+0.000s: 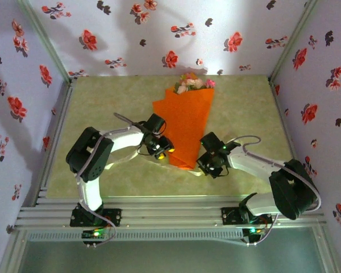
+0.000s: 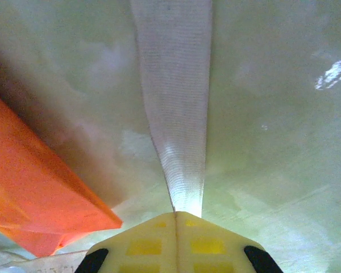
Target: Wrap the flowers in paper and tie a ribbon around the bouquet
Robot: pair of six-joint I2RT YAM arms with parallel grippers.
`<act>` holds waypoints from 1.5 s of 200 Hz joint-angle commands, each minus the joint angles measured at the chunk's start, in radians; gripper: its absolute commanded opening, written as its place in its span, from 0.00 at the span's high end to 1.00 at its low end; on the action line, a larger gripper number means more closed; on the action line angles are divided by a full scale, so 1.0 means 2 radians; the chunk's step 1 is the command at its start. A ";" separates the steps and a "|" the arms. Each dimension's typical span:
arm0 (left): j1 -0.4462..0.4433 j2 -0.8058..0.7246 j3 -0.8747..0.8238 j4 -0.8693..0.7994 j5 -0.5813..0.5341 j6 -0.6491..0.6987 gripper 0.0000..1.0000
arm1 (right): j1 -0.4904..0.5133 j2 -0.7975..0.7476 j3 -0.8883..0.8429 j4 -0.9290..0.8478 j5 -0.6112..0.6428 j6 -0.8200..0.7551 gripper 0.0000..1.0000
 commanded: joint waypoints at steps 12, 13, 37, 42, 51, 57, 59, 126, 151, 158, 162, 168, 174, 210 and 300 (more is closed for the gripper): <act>-0.023 0.018 -0.035 0.112 0.011 -0.036 0.60 | 0.004 -0.015 -0.010 -0.009 0.000 0.002 1.00; -0.023 0.018 -0.035 0.113 0.011 -0.037 0.60 | 0.004 -0.015 -0.010 -0.009 0.000 0.002 1.00; -0.027 0.016 -0.038 0.134 0.009 -0.045 0.62 | 0.004 -0.026 -0.020 -0.011 -0.001 0.004 1.00; -0.028 0.015 -0.039 0.140 0.008 -0.047 0.62 | 0.004 -0.029 -0.022 -0.011 0.000 0.004 1.00; -0.029 0.013 -0.042 0.150 0.009 -0.051 0.62 | 0.004 -0.032 -0.024 -0.012 0.000 0.005 1.00; -0.030 0.012 -0.043 0.154 0.009 -0.052 0.62 | 0.004 -0.034 -0.026 -0.012 0.001 0.005 1.00; -0.030 0.012 -0.043 0.155 0.010 -0.053 0.62 | 0.004 -0.035 -0.026 -0.011 0.001 0.006 1.00; -0.038 -0.011 -0.041 0.091 0.013 -0.056 0.57 | 0.003 -0.034 -0.025 -0.008 0.004 0.002 1.00; -0.040 -0.001 -0.043 0.096 0.012 -0.053 0.62 | 0.003 -0.032 -0.028 -0.002 0.003 0.003 1.00; -0.040 0.002 -0.044 0.105 0.012 -0.054 0.66 | 0.003 -0.031 -0.028 0.000 0.002 0.003 1.00; -0.040 0.004 -0.044 0.110 0.012 -0.054 0.68 | 0.003 -0.031 -0.028 0.000 0.002 0.003 1.00; -0.040 0.007 -0.043 0.118 0.012 -0.056 0.73 | 0.003 -0.030 -0.027 0.000 0.002 0.002 1.00; -0.040 0.011 -0.041 0.125 0.013 -0.058 0.75 | 0.003 -0.030 -0.027 0.000 0.001 0.001 1.00; -0.036 0.003 -0.019 0.124 -0.001 -0.057 1.00 | 0.003 -0.039 -0.026 -0.016 0.005 -0.004 1.00; -0.012 -0.082 0.000 0.105 0.011 -0.079 1.00 | -0.056 -0.040 -0.017 -0.018 0.017 -0.061 1.00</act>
